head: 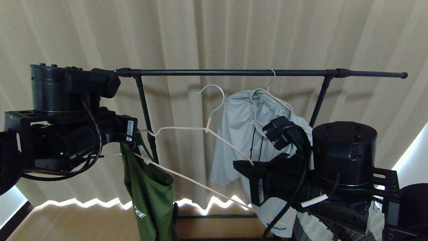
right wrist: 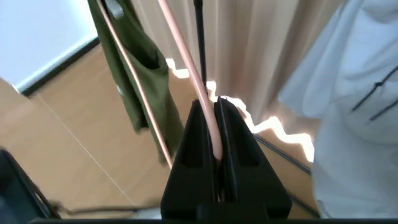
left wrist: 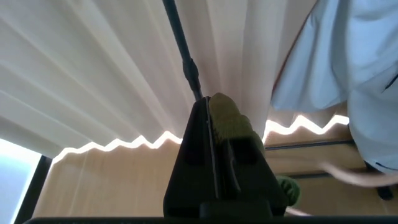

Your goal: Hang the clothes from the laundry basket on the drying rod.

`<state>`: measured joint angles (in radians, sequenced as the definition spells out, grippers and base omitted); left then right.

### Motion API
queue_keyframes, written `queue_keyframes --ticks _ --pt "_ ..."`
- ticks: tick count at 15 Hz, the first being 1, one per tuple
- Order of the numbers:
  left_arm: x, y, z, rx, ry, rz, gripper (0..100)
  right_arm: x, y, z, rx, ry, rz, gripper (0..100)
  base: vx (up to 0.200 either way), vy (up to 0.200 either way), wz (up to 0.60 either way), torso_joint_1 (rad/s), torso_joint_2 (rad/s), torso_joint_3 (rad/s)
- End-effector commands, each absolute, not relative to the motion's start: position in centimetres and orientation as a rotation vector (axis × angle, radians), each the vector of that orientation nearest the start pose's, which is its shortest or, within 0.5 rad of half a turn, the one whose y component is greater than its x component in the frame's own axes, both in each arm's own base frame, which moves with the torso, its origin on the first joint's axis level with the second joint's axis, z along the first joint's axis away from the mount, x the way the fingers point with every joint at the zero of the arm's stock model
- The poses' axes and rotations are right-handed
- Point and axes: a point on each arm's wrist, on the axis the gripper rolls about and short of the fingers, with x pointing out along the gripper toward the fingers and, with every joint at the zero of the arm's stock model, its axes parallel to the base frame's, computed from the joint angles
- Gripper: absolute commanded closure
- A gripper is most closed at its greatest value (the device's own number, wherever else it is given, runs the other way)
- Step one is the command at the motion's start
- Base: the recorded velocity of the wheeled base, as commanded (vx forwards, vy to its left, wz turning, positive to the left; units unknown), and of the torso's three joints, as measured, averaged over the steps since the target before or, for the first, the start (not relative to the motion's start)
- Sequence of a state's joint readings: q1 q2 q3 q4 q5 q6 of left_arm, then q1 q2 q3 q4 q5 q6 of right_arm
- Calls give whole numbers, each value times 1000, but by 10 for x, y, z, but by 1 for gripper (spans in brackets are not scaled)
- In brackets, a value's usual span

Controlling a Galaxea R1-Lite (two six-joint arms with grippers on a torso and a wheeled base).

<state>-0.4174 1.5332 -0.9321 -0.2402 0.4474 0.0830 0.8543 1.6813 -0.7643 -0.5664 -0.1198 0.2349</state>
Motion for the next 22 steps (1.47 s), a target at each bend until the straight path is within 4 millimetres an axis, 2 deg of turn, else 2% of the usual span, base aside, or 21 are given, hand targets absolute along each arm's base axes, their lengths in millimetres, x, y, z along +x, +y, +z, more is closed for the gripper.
queue_keyframes --ticks 1,8,12,15,18,22 --pt "246 -103 229 234 324 3 100 202 228 169 63 403 682 100 0 0 0 0 0 0" --pt "209 -122 244 252 326 -133 100 207 235 163 59 415 683 100 0 0 0 0 0 0" --pt "205 -132 250 201 318 -164 100 208 237 159 52 425 676 100 0 0 0 0 0 0" --pt "215 -117 248 203 348 -90 100 206 229 160 39 407 582 100 0 0 0 0 0 0" --pt "217 -109 245 214 367 -56 100 210 219 170 59 370 530 100 0 0 0 0 0 0" --pt "215 -108 244 224 386 -60 100 215 216 178 91 309 502 100 0 0 0 0 0 0"
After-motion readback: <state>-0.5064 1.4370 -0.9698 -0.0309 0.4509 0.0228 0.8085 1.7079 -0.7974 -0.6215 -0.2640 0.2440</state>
